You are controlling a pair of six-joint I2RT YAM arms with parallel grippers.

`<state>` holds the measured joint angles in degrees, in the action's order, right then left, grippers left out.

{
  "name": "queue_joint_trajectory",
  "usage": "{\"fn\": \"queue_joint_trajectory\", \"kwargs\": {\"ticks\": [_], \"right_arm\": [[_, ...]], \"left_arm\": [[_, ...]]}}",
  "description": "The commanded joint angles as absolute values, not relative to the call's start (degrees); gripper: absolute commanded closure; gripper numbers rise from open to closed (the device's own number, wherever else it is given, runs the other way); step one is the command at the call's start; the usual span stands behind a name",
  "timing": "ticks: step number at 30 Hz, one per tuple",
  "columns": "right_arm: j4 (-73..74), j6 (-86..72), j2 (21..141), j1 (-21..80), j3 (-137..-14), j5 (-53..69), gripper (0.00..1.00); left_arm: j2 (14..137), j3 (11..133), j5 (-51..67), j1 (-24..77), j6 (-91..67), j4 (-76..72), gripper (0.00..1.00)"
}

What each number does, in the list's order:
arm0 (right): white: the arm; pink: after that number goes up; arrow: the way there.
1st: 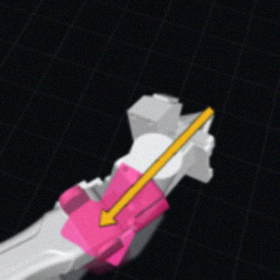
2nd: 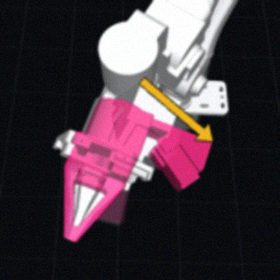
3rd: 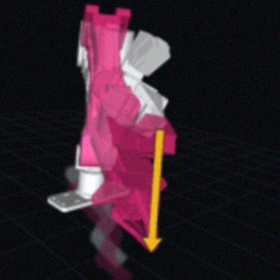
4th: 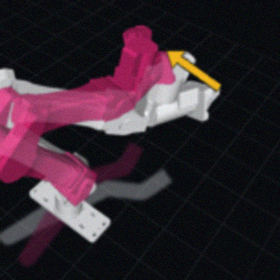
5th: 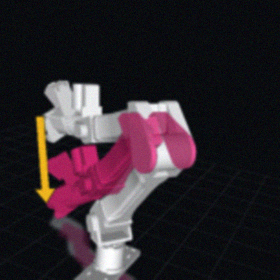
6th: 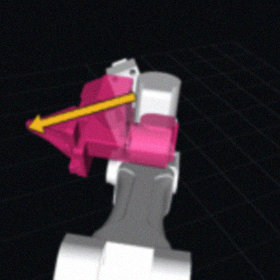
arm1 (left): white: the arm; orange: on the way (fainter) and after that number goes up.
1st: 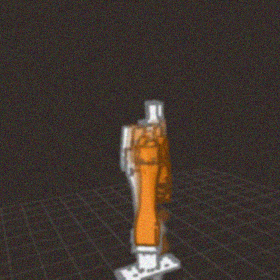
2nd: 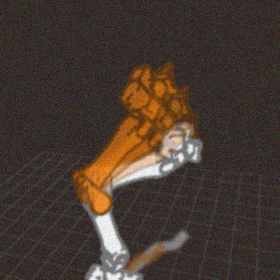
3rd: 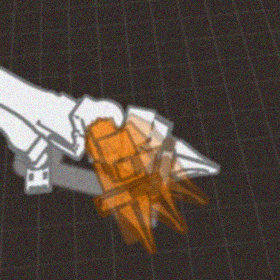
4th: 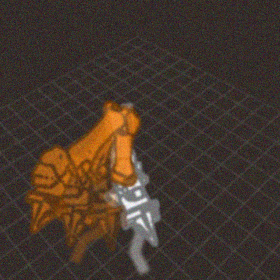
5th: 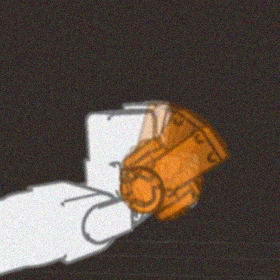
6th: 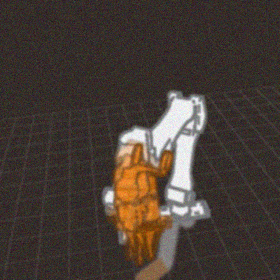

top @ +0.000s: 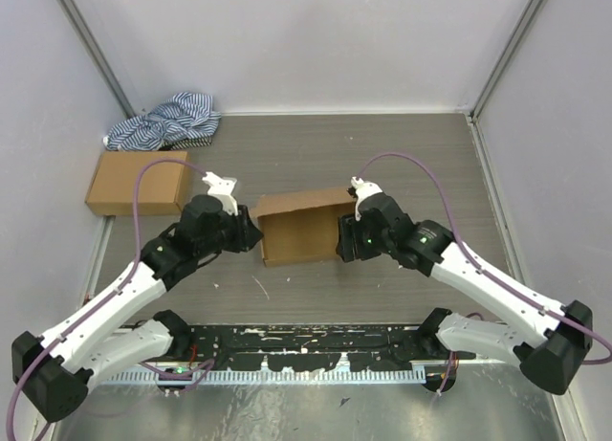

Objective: Fold the paper box

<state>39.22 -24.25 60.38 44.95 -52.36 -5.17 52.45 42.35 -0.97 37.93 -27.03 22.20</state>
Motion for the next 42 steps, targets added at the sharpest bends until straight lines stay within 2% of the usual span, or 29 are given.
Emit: {"fn": "queue_joint_trajectory", "kwargs": {"ticks": [1, 8, 16, 22, 28, 34, 42], "right_arm": [[40.58, -23.16, 55.32, 45.29, -53.45, 5.95, 0.36], [39.02, -22.19, 49.12, 45.26, -54.6, 8.18, 0.37], [35.32, -20.91, 48.18, 45.3, -57.74, -0.45, 0.44], [32.25, -21.18, 55.92, 45.19, -56.56, -14.44, 0.5], [25.75, -22.19, 66.63, 44.02, -54.17, -19.01, 0.58], [21.24, -23.49, 77.3, 41.74, -53.76, -17.56, 0.61], [20.38, -25.67, 86.88, 40.98, -54.36, -14.85, 0.64]], "left_arm": [[48.41, 41.16, -0.46, 38.84, -30.37, 29.37, 0.59], [37.27, 39.41, 0.85, 39.0, -33.7, 30.93, 0.58], [34.43, 40.0, -1.21, 39.02, -33.89, 26.56, 0.57], [47.34, 42.01, -2.16, 38.99, -31.67, 21.85, 0.58], [57.18, 42.44, -4.32, 39.04, -29.8, 17.44, 0.58], [66.03, 43.08, -5.53, 39.06, -28.44, 14.57, 0.58], [81.83, 51.55, -10.82, 39.05, -28.42, 25.64, 0.6]]}}
